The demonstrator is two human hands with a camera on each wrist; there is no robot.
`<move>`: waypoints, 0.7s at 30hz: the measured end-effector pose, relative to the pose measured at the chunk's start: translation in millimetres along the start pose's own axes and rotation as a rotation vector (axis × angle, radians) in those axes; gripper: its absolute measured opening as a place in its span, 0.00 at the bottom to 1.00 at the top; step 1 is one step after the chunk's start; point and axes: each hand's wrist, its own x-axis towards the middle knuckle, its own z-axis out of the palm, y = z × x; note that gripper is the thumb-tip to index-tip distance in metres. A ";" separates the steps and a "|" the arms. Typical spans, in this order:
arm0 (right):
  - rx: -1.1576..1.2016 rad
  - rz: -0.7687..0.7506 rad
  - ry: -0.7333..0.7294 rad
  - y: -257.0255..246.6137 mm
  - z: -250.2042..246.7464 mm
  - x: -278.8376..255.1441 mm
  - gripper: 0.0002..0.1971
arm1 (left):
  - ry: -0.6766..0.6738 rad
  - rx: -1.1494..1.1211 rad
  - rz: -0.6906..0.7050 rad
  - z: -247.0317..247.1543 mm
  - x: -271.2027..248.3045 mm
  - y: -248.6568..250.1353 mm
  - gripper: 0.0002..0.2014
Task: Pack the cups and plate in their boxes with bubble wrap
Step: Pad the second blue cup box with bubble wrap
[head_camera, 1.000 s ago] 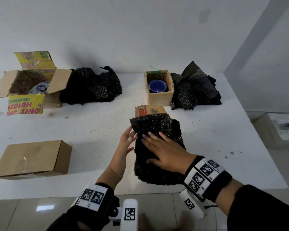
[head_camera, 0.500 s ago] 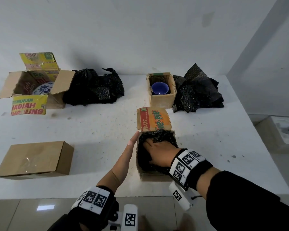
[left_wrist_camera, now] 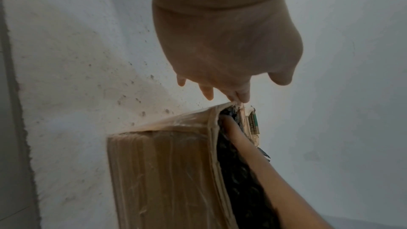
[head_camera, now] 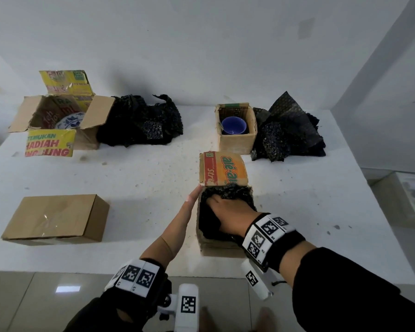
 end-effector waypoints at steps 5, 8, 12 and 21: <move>-0.070 0.045 0.091 -8.3 7.8 4.1 0.32 | -0.013 0.040 0.032 3.1 1.5 -7.1 0.25; -0.023 0.060 0.094 -10.5 8.3 1.1 0.32 | -0.025 0.063 0.038 6.5 0.2 -3.7 0.26; 0.066 0.041 -0.080 -10.9 -5.8 0.2 0.26 | -0.034 0.068 0.034 6.5 2.8 -4.3 0.24; -0.247 -0.004 -0.386 -1.2 -46.0 -11.1 0.41 | -0.055 0.087 0.050 5.0 3.1 -4.3 0.24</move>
